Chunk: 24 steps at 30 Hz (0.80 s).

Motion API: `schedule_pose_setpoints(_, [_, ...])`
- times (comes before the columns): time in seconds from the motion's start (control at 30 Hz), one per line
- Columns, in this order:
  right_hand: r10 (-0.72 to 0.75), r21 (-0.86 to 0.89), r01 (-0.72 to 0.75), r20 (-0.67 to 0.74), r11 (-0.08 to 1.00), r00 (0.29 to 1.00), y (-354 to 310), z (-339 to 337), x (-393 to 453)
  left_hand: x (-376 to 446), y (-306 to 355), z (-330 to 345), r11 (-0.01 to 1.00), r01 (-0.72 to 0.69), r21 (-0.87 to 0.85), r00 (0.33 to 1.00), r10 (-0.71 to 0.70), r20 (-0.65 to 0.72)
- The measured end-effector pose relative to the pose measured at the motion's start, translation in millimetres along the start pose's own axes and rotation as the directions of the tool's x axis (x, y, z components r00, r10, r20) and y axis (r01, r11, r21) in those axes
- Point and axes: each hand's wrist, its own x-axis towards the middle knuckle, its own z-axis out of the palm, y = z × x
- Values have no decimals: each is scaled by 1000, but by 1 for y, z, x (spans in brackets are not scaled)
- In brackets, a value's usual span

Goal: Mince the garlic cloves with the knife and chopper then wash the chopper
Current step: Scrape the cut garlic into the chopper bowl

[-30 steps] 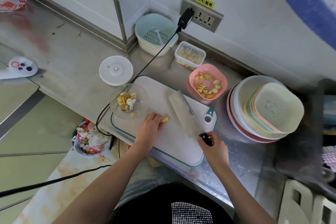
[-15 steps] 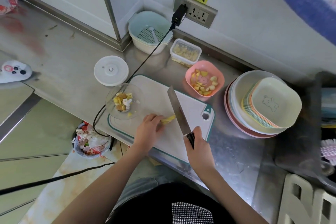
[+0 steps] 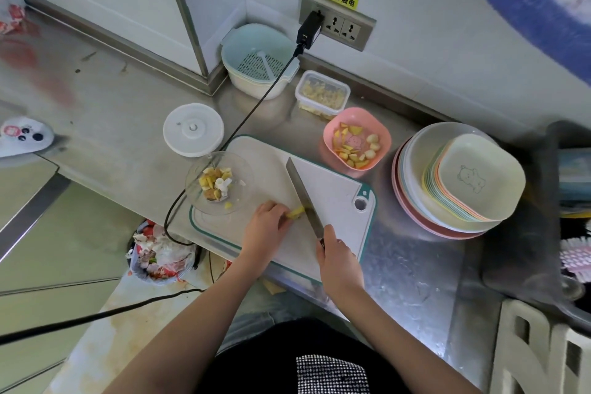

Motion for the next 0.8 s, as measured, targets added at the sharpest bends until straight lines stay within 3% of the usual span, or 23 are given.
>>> schedule_pose_setpoints(0.2, [-39, 242, 61, -96, 968, 995, 0, -18, -8, 2, -3, 0, 999, 42, -23, 998, -41, 37])
schedule_pose_setpoints(0.3, [-90, 205, 107, -92, 973, 992, -5, -19, -8, -8, -1, -3, 1000, 5, 6, 1000, -5, -8])
schedule_pose_setpoints(0.43, [-62, 137, 63, -10, 989, 998, -8, -2, -5, -37, -3, -12, 999, -2, 48, 993, 7, -119])
schedule_pose_setpoints(0.63, [7, 30, -7, 16, 1000, 1000, -9, 5, -1, -44, -28, -17, 995, 20, 97, 999, -17, -30])
schedule_pose_setpoints(0.8, [-32, 165, 31, 4, 986, 999, -3, 1, -8, -43, -31, -19, 993, -42, 110, 999, 43, -3])
